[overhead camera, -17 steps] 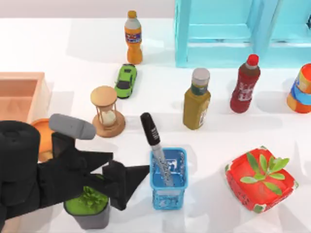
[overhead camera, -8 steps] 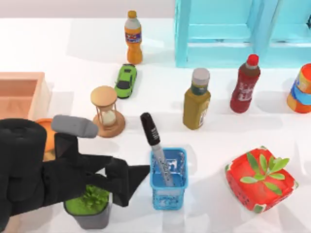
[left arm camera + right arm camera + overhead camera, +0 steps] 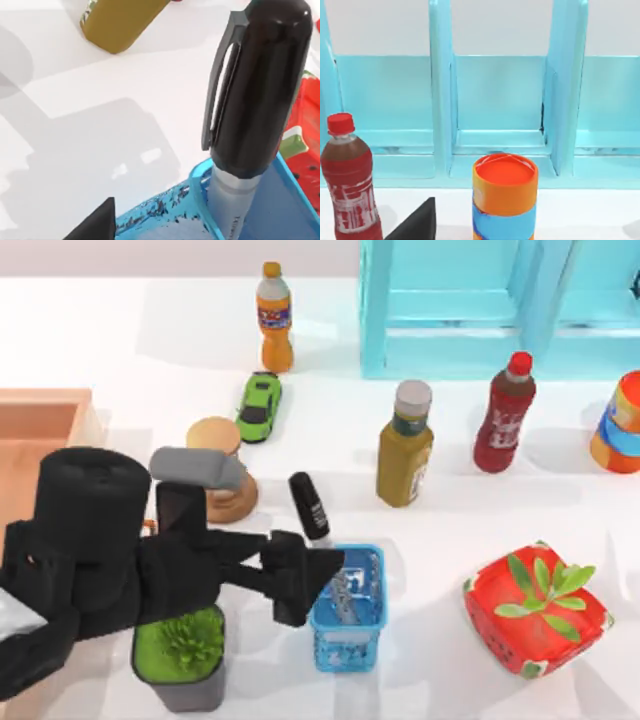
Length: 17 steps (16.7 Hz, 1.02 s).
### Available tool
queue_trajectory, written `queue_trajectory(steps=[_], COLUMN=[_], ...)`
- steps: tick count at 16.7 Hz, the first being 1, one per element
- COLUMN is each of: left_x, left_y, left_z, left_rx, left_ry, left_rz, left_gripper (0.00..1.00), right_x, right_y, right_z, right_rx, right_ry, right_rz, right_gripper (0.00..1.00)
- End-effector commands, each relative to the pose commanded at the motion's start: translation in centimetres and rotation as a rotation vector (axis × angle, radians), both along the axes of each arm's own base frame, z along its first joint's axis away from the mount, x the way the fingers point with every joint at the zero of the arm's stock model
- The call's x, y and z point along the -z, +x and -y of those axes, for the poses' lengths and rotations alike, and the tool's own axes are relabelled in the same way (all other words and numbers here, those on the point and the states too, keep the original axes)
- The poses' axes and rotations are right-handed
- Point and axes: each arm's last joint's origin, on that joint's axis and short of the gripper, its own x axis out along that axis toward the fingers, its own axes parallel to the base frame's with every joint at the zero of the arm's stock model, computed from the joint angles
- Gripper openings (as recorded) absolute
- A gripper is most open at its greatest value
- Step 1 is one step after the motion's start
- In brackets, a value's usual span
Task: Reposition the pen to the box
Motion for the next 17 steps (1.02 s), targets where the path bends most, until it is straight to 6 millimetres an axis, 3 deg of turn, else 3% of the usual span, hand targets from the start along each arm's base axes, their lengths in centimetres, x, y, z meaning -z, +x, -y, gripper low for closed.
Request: queue_trajectory(steps=[6, 9, 13, 17], left_x=[3.8, 5.1, 5.1, 5.1], left_y=[1.9, 1.9, 1.9, 1.9], left_z=[4.1, 4.5, 4.5, 4.5], left_rx=[-0.002, -0.009, -0.009, -0.009], left_ry=[-0.004, 0.01, 0.01, 0.01], left_rz=[0.004, 0.002, 0.002, 0.002], left_gripper=[1.0, 1.0, 1.0, 0.7], right_x=[0.0, 0.0, 0.0, 0.0], right_y=[0.0, 0.0, 0.0, 0.0], right_z=[0.0, 0.0, 0.0, 0.0], right_rx=[0.0, 0.0, 0.0, 0.0], right_ry=[0.0, 0.0, 0.0, 0.0], right_rz=[0.0, 0.0, 0.0, 0.0], right_gripper=[1.0, 1.0, 1.0, 1.0])
